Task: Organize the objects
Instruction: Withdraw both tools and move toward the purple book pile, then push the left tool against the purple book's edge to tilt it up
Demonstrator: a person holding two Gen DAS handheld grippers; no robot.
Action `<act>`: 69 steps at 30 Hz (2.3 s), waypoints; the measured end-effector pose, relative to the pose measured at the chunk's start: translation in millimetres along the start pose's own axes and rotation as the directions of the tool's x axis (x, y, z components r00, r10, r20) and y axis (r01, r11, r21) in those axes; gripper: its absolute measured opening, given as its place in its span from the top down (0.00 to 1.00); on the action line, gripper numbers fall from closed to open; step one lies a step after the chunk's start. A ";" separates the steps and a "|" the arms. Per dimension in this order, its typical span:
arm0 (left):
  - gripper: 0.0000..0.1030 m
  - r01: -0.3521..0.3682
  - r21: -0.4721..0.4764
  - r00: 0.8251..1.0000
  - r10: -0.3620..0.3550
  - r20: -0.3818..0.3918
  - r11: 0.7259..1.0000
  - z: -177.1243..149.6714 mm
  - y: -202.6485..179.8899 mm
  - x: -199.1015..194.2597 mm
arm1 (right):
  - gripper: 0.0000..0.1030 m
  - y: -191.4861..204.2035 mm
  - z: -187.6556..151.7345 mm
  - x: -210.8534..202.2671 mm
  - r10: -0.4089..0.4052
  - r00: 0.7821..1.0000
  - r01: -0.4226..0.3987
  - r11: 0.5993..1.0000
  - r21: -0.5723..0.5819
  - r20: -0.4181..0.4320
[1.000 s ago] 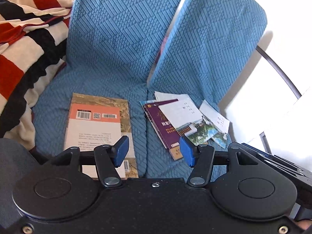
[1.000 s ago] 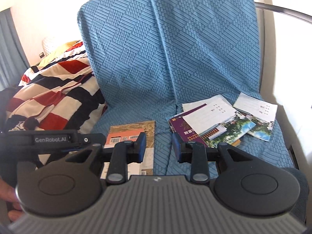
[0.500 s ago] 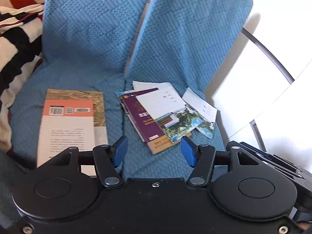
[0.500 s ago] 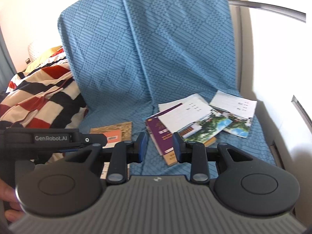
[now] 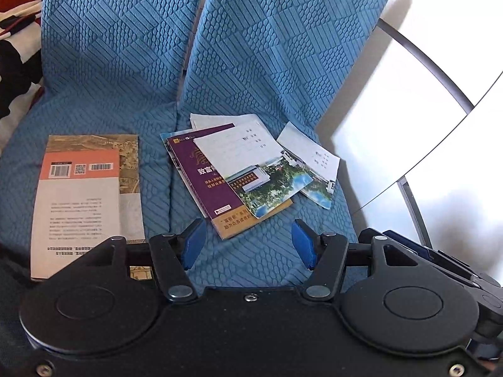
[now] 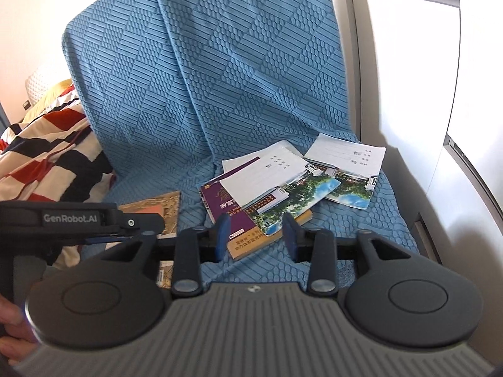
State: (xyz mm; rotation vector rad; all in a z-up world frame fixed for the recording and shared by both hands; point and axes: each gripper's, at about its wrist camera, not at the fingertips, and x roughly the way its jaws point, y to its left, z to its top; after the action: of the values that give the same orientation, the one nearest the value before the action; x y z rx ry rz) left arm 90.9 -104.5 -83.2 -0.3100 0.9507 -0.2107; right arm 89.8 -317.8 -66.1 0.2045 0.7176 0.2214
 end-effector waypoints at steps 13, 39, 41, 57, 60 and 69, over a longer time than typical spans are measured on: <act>0.50 0.016 -0.091 0.998 -0.021 -0.052 0.996 17.3 20.9 64.8 | 0.53 -25.6 -5.8 59.3 -0.028 0.998 0.031 0.998 0.048 -0.053; 0.68 0.010 -0.325 0.956 -0.104 -0.274 0.946 3.4 78.5 205.1 | 0.53 -62.8 -30.2 203.8 -0.005 0.974 0.043 0.985 0.165 -0.226; 0.68 0.025 -0.357 0.950 -0.134 -0.282 0.934 1.0 82.5 210.6 | 0.53 -65.5 -31.8 207.3 -0.003 0.973 0.045 0.983 0.178 -0.229; 0.62 0.147 -0.623 0.930 -0.322 -0.178 0.769 -9.3 110.2 218.8 | 0.51 -82.7 -37.7 215.8 0.167 0.971 -0.094 0.925 0.368 -0.172; 0.62 0.159 -0.638 0.930 -0.331 -0.160 0.754 -7.6 110.9 213.6 | 0.51 -92.7 -40.4 219.3 0.251 0.954 -0.148 0.872 0.467 -0.166; 0.62 0.263 -0.696 0.904 -0.423 -0.065 0.669 2.4 111.1 198.9 | 0.49 -111.8 -62.9 236.0 0.536 0.839 -0.283 0.581 0.763 -0.096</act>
State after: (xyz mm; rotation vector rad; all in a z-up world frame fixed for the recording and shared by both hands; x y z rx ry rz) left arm 209.9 -62.0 -272.8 -1.1812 1.1675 -0.2453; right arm 235.0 -354.3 -289.1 1.1540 1.0591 0.4236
